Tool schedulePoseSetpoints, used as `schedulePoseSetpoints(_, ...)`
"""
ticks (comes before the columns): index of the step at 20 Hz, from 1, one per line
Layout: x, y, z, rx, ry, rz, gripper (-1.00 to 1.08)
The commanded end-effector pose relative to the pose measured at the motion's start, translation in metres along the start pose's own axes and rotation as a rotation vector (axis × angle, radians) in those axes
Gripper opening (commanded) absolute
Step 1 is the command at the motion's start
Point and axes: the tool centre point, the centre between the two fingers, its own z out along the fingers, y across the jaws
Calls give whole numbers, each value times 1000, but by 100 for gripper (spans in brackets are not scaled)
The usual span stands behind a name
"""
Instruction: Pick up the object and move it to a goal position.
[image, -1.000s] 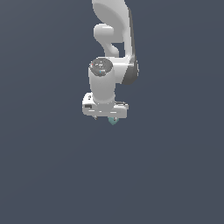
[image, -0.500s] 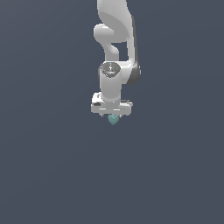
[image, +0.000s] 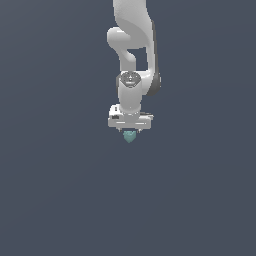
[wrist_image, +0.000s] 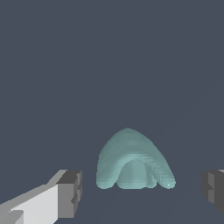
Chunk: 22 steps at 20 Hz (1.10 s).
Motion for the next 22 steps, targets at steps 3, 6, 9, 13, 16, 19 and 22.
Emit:
schedulePoseSetpoints(3, -1, 0, 1, 0, 1, -1, 100)
schedulePoseSetpoints(6, -1, 0, 5, 0, 1, -1, 100)
schedulePoseSetpoints(9, -2, 0, 15, 0, 1, -1, 100)
schedulePoseSetpoints(13, -3, 0, 34, 0, 1, -1, 100)
schedulePoseSetpoints(16, -3, 0, 45, 0, 1, -1, 100)
schedulePoseSetpoints(19, -2, -1, 50, 0, 2, -1, 100)
schedulePoseSetpoints(22, -2, -1, 51, 0, 2, -1, -100)
